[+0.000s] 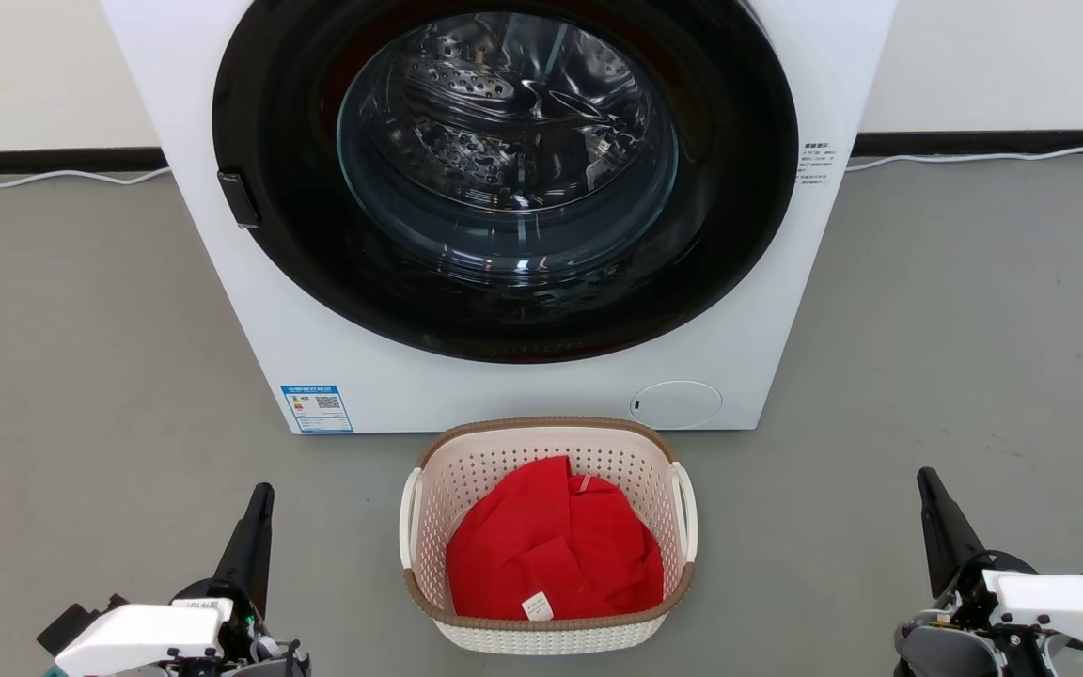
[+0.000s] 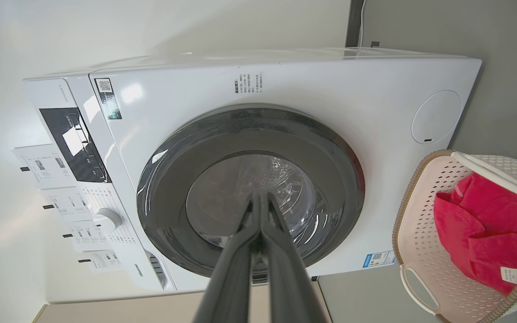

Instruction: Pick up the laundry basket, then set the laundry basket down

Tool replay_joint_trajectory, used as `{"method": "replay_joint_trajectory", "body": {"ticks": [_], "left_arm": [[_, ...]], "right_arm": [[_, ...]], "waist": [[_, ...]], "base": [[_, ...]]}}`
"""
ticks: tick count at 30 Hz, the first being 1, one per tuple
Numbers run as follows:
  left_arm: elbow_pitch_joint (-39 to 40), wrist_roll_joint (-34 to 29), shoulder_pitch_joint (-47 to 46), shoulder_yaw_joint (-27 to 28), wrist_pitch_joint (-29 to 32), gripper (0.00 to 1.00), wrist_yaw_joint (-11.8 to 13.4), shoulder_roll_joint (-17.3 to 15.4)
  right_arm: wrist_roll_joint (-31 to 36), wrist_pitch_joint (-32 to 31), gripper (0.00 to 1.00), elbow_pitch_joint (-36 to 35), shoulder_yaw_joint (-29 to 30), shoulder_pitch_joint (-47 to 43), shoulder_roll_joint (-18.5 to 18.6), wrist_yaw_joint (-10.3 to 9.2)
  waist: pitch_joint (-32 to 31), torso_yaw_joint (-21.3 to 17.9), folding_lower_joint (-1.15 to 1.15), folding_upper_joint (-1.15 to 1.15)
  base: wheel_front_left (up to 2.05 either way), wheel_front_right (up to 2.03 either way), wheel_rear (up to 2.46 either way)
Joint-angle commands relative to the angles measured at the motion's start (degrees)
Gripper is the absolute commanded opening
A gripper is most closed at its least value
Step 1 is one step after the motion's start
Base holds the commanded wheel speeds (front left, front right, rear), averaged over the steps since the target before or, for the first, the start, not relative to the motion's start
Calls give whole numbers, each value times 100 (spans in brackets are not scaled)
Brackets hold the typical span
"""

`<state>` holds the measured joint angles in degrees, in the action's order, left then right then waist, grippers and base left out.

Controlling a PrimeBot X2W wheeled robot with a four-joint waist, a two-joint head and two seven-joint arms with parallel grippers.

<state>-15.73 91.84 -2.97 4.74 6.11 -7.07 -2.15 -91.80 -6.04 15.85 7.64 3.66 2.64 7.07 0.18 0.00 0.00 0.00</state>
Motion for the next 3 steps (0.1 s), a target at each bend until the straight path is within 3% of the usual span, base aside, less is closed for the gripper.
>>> {"method": "replay_joint_trajectory", "body": {"ticks": [1, 3], "left_arm": [[168, 33, -322, 177, 37, 0, -42, -73], [168, 33, -322, 177, 37, 0, -42, -73]], "right_arm": [[-32, -50, 0, -182, -106, 253, 24, 42], [-32, -50, 0, -182, -106, 253, 24, 42]], "waist": [[0, 0, 0, 0], [0, 0, 0, 0]], "base": [[0, 0, 0], [0, 0, 0]]}}
